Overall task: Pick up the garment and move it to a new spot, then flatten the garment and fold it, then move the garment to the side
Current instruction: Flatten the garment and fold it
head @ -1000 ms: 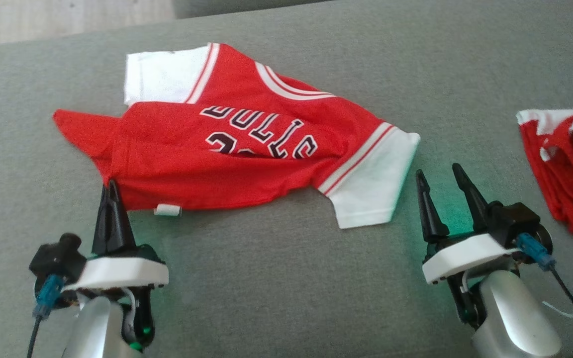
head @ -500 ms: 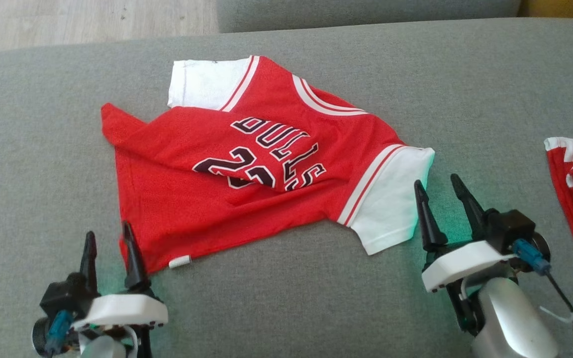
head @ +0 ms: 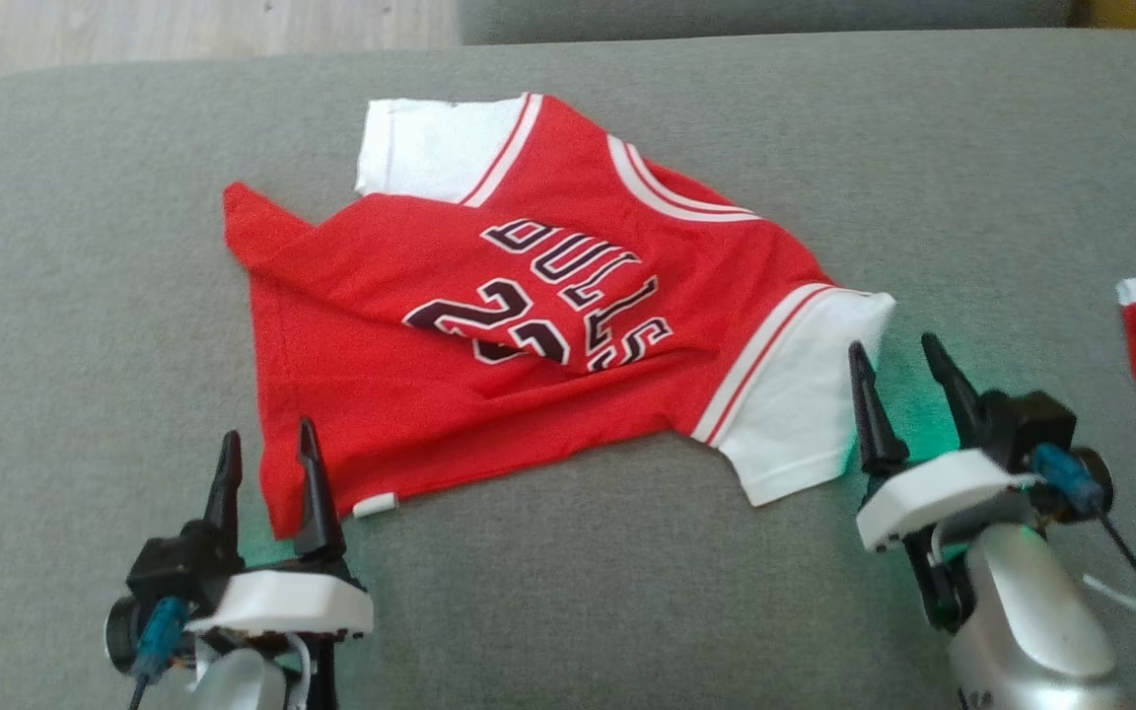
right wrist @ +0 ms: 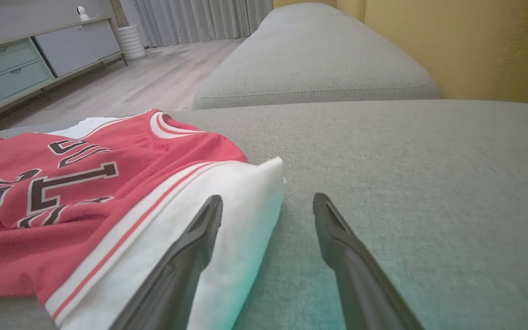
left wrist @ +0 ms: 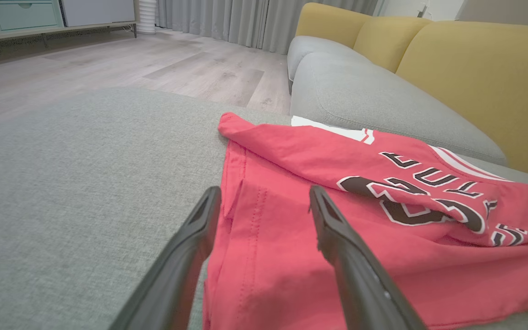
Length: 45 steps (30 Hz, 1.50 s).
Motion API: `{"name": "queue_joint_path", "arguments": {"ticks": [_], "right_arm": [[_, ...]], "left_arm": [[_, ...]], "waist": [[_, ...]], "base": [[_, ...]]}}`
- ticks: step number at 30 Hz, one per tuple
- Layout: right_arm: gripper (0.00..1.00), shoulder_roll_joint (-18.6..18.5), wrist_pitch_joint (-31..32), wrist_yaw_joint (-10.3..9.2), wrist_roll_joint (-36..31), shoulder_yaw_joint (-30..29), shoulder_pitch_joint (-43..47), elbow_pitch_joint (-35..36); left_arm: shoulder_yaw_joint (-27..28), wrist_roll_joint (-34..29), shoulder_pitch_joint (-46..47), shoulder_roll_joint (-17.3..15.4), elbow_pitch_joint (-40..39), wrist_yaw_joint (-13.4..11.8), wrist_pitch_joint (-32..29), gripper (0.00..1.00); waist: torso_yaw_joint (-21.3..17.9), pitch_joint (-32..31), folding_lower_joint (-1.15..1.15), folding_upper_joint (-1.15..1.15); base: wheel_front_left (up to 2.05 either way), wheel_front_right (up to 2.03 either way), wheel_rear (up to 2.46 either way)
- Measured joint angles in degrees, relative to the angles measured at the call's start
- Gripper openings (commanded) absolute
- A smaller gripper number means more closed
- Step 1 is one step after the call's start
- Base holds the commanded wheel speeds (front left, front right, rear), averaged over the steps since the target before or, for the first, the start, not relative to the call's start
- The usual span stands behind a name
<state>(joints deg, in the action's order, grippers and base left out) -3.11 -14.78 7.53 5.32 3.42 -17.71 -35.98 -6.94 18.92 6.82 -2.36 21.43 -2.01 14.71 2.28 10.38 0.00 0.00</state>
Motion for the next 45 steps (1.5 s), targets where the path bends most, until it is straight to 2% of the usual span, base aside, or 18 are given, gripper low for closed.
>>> {"name": "queue_joint_path", "arguments": {"ticks": [5,6,7,8,9,16,22,33,34,35,41,45], "right_arm": [[1.00,-0.02,0.00,0.00,0.59,0.04,-2.87,-2.49],[0.77,-0.02,0.00,0.00,0.59,0.04,-2.87,-2.49],[0.48,-0.02,0.00,0.00,0.73,0.04,-2.92,-2.90],[0.15,-0.01,0.00,0.00,0.74,0.09,-2.88,-3.13],[0.00,-0.02,0.00,0.00,0.85,0.13,-2.86,-3.05],[0.00,-0.07,0.02,0.00,2.18,4.36,-4.14,4.74],[0.00,-0.07,0.02,0.00,1.83,3.59,-5.58,6.25],[0.00,-0.04,0.02,0.00,-1.83,-1.58,0.15,9.28],[0.41,-0.04,0.02,0.00,-2.58,-1.72,0.71,9.31],[1.00,-0.04,0.02,0.00,-3.22,-1.72,0.91,9.14],[1.00,0.10,0.02,0.00,-6.80,-0.56,-2.70,5.81],[1.00,0.09,0.02,0.00,-6.73,-1.35,-5.43,6.70]], "left_arm": [[-0.62,-0.01,0.01,-0.01,-1.24,-0.03,0.00,1.00],[-0.62,-0.01,0.01,-0.01,-1.24,-0.03,0.00,1.00],[-0.65,0.00,0.01,-0.01,-1.36,-0.03,0.00,1.00],[-0.66,0.00,0.01,-0.02,-1.46,-0.03,0.00,1.00],[-0.73,0.00,0.01,-0.02,-1.54,-0.02,0.00,1.00],[-2.29,0.58,0.03,-0.01,-2.55,0.01,0.00,1.00],[-2.56,0.88,-0.02,-0.02,-2.45,-0.01,0.00,1.00],[-1.96,0.87,-1.24,-0.05,-1.76,0.01,0.00,1.00],[-1.99,0.87,-1.24,-0.04,-1.63,0.01,0.01,1.00],[-2.03,0.87,-1.21,-0.04,-1.56,0.03,0.01,1.00],[-2.67,0.87,-0.90,-0.04,-0.58,0.08,0.01,1.00],[-2.48,0.81,-0.88,-0.05,-0.33,0.01,0.00,1.00]], "waist": [[1.89,1.16,0.00,0.00],[1.89,1.16,0.00,0.00],[2.20,1.36,0.00,0.00],[2.51,1.52,0.00,0.00],[2.80,1.68,0.00,0.00],[4.50,2.58,0.00,0.00],[5.21,1.92,0.00,0.00],[-0.75,0.00,0.00,0.00],[-1.30,-0.13,0.00,0.00],[-1.71,-0.21,-0.01,0.00],[-0.60,0.32,0.00,0.00],[0.83,0.34,0.00,0.00]], "base": [[0.00,0.00,0.00],[0.00,0.00,0.00],[0.00,0.00,0.00],[0.00,0.00,0.00],[0.00,0.00,0.00],[0.00,0.00,0.00],[0.00,0.00,0.00],[0.00,0.00,0.00],[0.00,0.00,0.00],[0.00,0.00,0.00],[0.00,0.00,0.00],[0.00,0.00,0.00]]}}
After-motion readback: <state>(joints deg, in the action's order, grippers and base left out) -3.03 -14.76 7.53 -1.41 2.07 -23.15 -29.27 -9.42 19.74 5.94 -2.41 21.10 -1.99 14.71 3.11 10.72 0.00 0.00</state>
